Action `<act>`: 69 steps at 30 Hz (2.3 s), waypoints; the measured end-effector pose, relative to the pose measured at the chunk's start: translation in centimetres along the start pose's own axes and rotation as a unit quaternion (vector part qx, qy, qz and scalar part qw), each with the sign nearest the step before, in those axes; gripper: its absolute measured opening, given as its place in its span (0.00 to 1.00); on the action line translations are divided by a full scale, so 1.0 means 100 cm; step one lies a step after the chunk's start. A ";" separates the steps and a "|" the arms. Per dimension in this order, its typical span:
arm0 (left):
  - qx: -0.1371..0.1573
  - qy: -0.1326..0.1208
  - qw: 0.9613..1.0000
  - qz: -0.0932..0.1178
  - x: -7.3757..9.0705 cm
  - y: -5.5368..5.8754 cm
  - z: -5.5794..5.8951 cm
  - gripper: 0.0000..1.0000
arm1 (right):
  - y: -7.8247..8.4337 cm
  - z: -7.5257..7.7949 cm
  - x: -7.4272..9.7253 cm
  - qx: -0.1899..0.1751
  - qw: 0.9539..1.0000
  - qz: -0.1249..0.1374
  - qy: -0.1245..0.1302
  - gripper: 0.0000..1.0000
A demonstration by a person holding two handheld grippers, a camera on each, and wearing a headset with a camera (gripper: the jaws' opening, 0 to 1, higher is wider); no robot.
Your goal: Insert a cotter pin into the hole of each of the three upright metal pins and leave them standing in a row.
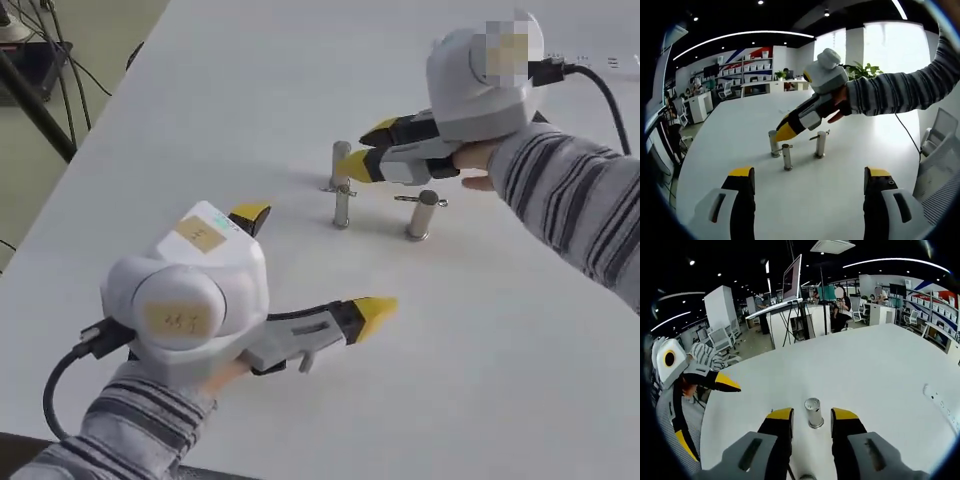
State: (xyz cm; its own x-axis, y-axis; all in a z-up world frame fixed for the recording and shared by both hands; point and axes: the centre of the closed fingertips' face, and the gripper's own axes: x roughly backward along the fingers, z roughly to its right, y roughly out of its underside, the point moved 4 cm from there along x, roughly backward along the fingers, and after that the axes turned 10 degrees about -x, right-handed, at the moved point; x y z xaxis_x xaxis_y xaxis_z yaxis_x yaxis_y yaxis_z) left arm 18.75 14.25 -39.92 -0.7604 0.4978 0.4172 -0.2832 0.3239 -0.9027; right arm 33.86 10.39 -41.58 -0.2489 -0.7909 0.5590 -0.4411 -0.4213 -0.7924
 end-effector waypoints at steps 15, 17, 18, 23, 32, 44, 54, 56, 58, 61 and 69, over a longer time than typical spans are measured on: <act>-0.002 0.001 1.000 -0.006 0.002 0.002 0.001 0.87 | 0.002 -0.003 -0.017 0.021 1.000 -0.016 0.000 0.10; -0.003 0.001 1.000 -0.006 0.002 0.001 0.001 0.87 | 0.001 -0.004 -0.017 0.024 1.000 -0.016 0.002 0.10; -0.003 0.001 1.000 -0.005 0.003 0.001 0.001 0.87 | 0.001 -0.005 -0.016 0.024 1.000 -0.018 0.003 0.10; -0.003 0.002 1.000 -0.012 0.003 0.002 0.001 0.84 | 0.001 -0.005 -0.013 0.030 0.999 -0.022 0.016 0.08; 0.006 -0.003 1.000 -0.014 0.005 0.002 -0.001 0.83 | -0.005 0.007 0.003 0.027 0.998 -0.014 0.052 0.08; -0.001 0.001 1.000 -0.004 0.003 -0.008 0.007 0.83 | 0.016 0.028 0.050 -0.004 0.994 -0.020 0.108 0.08; -0.008 0.003 1.000 -0.002 0.004 -0.013 0.016 0.83 | 0.043 0.039 0.092 -0.020 0.988 -0.028 0.150 0.08; -0.010 0.004 1.000 -0.001 0.005 -0.013 0.017 0.83 | 0.049 0.041 0.100 -0.026 0.987 -0.028 0.159 0.08; -0.011 0.005 1.000 -0.002 0.005 -0.013 0.019 0.83 | 0.054 0.042 0.107 -0.030 0.985 -0.028 0.167 0.08; -0.011 0.006 1.000 -0.003 0.005 -0.013 0.021 0.83 | 0.063 0.047 0.117 -0.036 0.983 -0.031 0.177 0.08; -0.015 0.008 1.000 -0.003 0.007 -0.012 0.026 0.83 | 0.080 0.039 0.132 -0.042 0.981 -0.036 0.188 0.08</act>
State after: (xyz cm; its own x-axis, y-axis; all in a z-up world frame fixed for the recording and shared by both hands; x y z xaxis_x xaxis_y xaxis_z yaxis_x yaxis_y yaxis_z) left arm 17.09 12.13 -38.79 -0.7485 0.5087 0.4253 -0.2710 0.3507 -0.8964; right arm 30.36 -5.15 -41.49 -0.5076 -0.5338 0.6763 -0.5356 -0.4193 -0.7330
